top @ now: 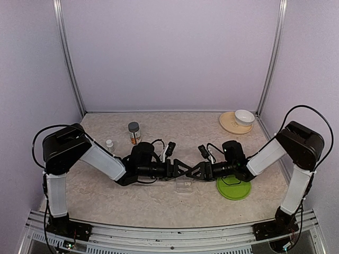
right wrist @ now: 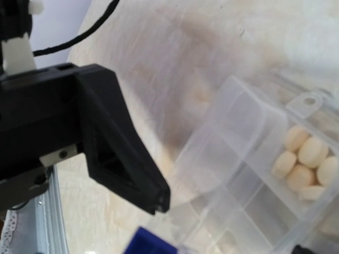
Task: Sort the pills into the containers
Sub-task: Close the lid of the pill container.
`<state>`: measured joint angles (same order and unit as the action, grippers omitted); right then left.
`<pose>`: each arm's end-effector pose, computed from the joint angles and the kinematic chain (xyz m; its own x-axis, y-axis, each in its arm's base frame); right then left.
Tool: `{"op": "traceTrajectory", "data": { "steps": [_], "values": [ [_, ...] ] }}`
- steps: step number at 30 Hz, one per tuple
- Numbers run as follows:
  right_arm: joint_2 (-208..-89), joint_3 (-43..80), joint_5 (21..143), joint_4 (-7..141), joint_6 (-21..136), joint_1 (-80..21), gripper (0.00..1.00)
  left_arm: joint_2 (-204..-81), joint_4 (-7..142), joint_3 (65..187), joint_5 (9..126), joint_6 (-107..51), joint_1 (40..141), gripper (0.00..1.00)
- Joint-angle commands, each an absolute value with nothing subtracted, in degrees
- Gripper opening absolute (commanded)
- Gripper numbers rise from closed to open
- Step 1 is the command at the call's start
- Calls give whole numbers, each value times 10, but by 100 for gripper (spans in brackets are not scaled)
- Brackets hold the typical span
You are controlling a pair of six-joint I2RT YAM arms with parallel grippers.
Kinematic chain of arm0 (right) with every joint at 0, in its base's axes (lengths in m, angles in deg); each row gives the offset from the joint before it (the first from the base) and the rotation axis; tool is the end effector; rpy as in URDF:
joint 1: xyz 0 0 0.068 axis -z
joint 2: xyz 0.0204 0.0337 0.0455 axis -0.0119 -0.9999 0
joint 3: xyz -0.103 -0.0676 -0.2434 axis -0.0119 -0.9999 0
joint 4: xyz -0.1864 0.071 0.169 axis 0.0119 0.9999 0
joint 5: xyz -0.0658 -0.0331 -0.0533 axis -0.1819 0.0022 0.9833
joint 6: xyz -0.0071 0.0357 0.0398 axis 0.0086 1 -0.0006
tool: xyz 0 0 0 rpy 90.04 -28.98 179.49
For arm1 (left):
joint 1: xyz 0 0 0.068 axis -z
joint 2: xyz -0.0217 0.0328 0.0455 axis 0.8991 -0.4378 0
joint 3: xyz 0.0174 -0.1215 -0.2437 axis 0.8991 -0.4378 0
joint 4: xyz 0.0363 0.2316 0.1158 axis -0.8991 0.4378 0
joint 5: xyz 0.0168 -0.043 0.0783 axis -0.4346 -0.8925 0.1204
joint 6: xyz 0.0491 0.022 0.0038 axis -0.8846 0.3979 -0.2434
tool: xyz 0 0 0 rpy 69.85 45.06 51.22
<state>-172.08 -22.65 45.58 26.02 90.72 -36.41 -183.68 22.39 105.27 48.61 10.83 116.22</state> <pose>0.2386 0.2022 0.1074 -0.8982 -0.0766 -0.4330 -0.4293 0.3656 0.8259 0.2299 -0.3230 0.1217 -0.8674 -0.0028 -0.4976 0.4717 0.3135 -0.8241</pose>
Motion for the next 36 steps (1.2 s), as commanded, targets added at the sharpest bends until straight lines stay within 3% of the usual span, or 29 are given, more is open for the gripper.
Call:
{"op": "traceTrajectory", "data": {
  "steps": [1, 23, 36],
  "values": [
    [-1707, -246, 459, 258, 876, -373, 100, -1865, 253, 1045, 491, 118, 1162, 76],
    [-1662, -298, 485, 266, 779, -373, 100, -1884, 312, 1077, 502, 126, 1162, 77],
    [-1621, -298, 504, 287, 870, -356, 93, -1877, 342, 1086, 509, 105, 1165, 76]
  ]
}}
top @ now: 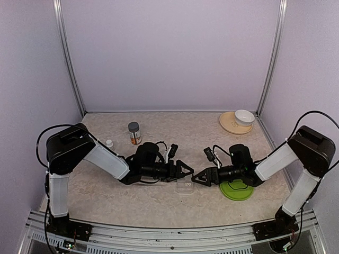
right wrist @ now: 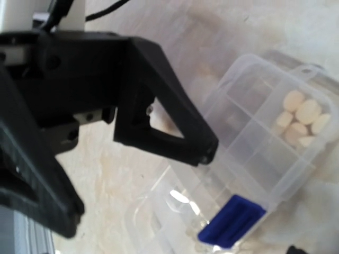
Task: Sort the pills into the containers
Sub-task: Close the lid of the pill container.
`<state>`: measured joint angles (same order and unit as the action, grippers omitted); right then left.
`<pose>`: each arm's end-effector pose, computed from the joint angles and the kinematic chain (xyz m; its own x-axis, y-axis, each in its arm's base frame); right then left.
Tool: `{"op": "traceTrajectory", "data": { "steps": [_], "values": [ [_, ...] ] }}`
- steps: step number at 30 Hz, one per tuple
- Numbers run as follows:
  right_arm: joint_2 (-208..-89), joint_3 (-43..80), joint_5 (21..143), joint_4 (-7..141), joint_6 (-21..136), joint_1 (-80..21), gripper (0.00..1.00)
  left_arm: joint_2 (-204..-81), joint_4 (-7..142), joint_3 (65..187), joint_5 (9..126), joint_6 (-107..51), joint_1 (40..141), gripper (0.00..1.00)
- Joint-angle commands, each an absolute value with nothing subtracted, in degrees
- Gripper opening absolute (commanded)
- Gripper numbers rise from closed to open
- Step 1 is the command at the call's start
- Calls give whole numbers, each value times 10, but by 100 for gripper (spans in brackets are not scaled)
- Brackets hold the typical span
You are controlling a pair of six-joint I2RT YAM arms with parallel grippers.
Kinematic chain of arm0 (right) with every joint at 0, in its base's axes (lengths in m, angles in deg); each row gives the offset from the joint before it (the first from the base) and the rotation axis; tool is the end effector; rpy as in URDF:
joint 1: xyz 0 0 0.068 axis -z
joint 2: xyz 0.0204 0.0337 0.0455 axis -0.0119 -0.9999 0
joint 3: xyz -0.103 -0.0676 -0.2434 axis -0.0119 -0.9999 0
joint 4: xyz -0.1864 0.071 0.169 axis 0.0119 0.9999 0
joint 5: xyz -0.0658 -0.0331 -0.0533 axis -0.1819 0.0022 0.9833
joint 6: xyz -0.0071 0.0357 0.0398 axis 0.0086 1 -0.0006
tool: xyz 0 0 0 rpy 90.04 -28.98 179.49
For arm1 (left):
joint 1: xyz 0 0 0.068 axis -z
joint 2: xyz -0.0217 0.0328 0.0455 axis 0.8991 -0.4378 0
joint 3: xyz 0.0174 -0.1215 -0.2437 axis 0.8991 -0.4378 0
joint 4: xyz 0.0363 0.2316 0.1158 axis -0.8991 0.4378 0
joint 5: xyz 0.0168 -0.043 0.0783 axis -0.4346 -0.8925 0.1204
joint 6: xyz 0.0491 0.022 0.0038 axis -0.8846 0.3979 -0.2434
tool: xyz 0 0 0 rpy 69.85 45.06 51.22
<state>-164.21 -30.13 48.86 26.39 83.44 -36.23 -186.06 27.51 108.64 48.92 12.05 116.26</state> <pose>0.2133 0.1811 0.1146 -0.8329 -0.0909 -0.5459 -0.5328 0.3987 0.7464 0.2363 -0.3314 0.1122 -0.8970 0.0134 -0.4419 0.4160 0.3638 -0.8334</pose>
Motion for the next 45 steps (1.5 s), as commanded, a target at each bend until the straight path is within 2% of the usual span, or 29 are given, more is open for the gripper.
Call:
{"op": "traceTrajectory", "data": {
  "steps": [1, 3, 4, 5, 6, 7, 12, 21, 24, 29, 32, 34, 45],
  "values": [
    [-1620, -293, 504, 291, 876, -356, 91, -1877, 345, 1087, 510, 105, 1165, 76],
    [-1621, -284, 498, 293, 889, -356, 80, -1876, 354, 1090, 515, 104, 1165, 76],
    [-1623, -281, 493, 289, 896, -356, 68, -1874, 356, 1090, 517, 103, 1165, 76],
    [-1624, -281, 486, 280, 905, -356, 62, -1873, 356, 1089, 518, 103, 1165, 76],
    [-1625, -282, 479, 268, 914, -356, 50, -1871, 355, 1088, 518, 103, 1165, 76],
    [-1626, -284, 473, 258, 924, -356, 43, -1870, 351, 1086, 519, 103, 1165, 76],
    [-1637, -283, 466, 241, 940, -356, 20, -1871, 335, 1081, 512, 108, 1165, 73],
    [-1657, -266, 461, 243, 951, -356, 17, -1874, 322, 1078, 509, 112, 1166, 66],
    [-1664, -263, 460, 243, 953, -356, 9, -1875, 318, 1078, 507, 114, 1166, 62],
    [-1681, -256, 454, 236, 962, -356, 4, -1878, 316, 1077, 504, 117, 1166, 55],
    [-1688, -249, 455, 243, 963, -356, 4, -1879, 316, 1077, 504, 118, 1166, 48],
    [-1688, -245, 457, 249, 962, -356, 5, -1879, 318, 1077, 504, 118, 1165, 46],
    [-1678, -217, 498, 334, 937, -357, 9, -1880, 325, 1081, 506, 116, 1165, 46]
  ]
}}
